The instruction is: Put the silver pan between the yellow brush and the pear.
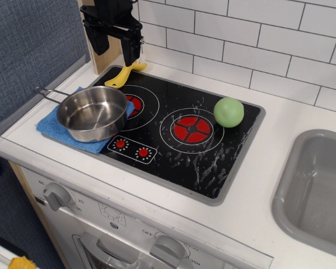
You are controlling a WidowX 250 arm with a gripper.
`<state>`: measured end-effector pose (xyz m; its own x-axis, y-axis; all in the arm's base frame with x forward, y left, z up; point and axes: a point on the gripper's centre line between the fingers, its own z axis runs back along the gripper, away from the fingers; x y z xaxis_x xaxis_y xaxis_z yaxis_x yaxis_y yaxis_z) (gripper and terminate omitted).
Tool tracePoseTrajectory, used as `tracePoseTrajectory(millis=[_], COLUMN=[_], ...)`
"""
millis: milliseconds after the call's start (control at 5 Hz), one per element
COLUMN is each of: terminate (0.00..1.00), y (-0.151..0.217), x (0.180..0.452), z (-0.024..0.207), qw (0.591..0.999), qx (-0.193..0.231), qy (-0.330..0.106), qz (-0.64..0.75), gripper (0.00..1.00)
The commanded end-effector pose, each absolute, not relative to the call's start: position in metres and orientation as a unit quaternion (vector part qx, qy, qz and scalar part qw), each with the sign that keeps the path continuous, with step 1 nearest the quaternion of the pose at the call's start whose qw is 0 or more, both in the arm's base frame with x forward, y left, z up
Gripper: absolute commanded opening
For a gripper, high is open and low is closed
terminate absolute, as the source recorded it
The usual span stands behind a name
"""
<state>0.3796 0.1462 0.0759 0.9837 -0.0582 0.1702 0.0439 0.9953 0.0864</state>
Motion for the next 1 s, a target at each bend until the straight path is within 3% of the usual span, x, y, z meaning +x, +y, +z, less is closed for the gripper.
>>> tracePoseTrajectory(millis=[0,400,800], terminate=[0.0,0.0,0.0], y=[0.146,0.125,0.101], x=[0.38,0.352,0.322], z=[0.076,0.103,0.067], qw=[0.995,0.99,0.995], qx=[0.041,0.039,0.011], qy=[-0.087,-0.124,-0.06], qz=[-0.026,-0.046,-0.082], gripper=[1.0,1.0,1.0])
